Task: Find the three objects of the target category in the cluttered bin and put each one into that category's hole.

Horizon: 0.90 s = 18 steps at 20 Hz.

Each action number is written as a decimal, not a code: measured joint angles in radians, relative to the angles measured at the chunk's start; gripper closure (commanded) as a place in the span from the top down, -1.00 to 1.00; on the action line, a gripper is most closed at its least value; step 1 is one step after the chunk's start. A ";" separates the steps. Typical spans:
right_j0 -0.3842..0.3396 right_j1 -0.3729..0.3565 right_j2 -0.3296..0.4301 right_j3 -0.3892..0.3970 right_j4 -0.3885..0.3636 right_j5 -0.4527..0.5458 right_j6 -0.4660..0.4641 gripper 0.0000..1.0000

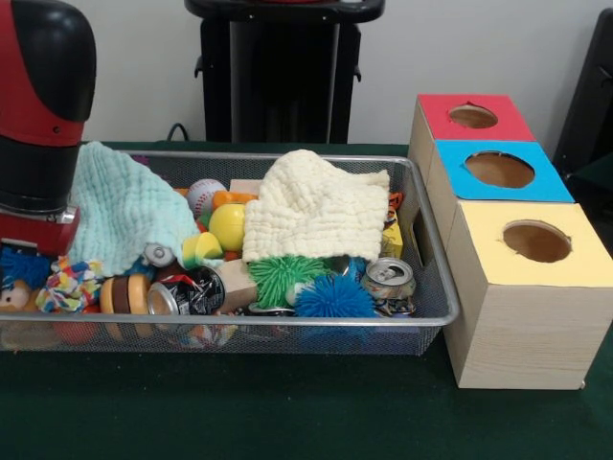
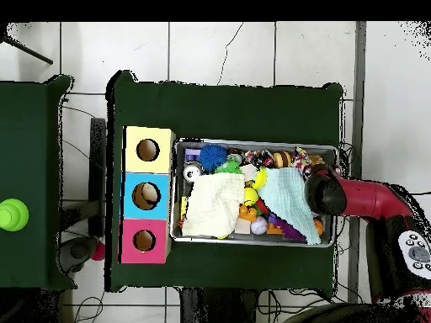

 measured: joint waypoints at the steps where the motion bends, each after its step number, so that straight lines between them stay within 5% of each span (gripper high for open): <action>1: -0.002 0.002 0.001 0.000 0.000 0.000 0.000 1.00; 18: -0.066 0.008 0.075 0.003 0.001 0.000 0.000 1.00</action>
